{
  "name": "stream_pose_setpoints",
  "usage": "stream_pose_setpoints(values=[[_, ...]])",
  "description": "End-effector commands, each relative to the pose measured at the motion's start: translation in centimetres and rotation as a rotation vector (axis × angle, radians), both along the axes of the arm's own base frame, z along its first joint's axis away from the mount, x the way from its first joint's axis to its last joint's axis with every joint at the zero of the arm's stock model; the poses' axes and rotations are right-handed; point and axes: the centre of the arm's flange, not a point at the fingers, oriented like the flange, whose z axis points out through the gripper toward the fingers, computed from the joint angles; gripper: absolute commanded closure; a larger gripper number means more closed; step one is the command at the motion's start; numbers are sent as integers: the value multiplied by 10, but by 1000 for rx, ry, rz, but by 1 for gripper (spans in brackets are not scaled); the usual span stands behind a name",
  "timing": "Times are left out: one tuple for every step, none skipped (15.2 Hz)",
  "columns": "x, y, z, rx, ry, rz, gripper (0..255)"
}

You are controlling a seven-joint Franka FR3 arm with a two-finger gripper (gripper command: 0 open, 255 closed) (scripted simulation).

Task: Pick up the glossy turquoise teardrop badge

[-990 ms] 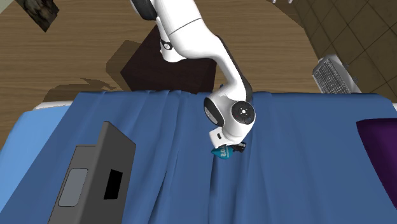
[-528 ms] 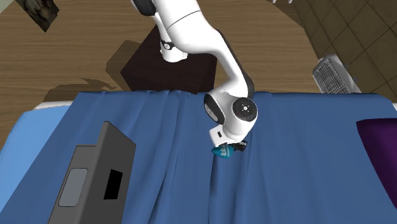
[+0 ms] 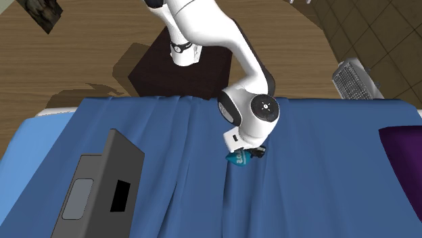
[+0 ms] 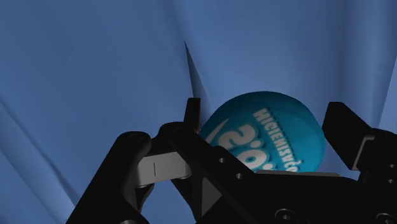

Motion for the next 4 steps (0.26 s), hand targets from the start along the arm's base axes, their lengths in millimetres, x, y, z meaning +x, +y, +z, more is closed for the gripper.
stream_pose_setpoints(values=[[0,-1,12,0,0,0,255],[0,-1,17,0,0,0,255],[0,-1,18,0,0,0,255],[0,-1,18,0,0,0,255]])
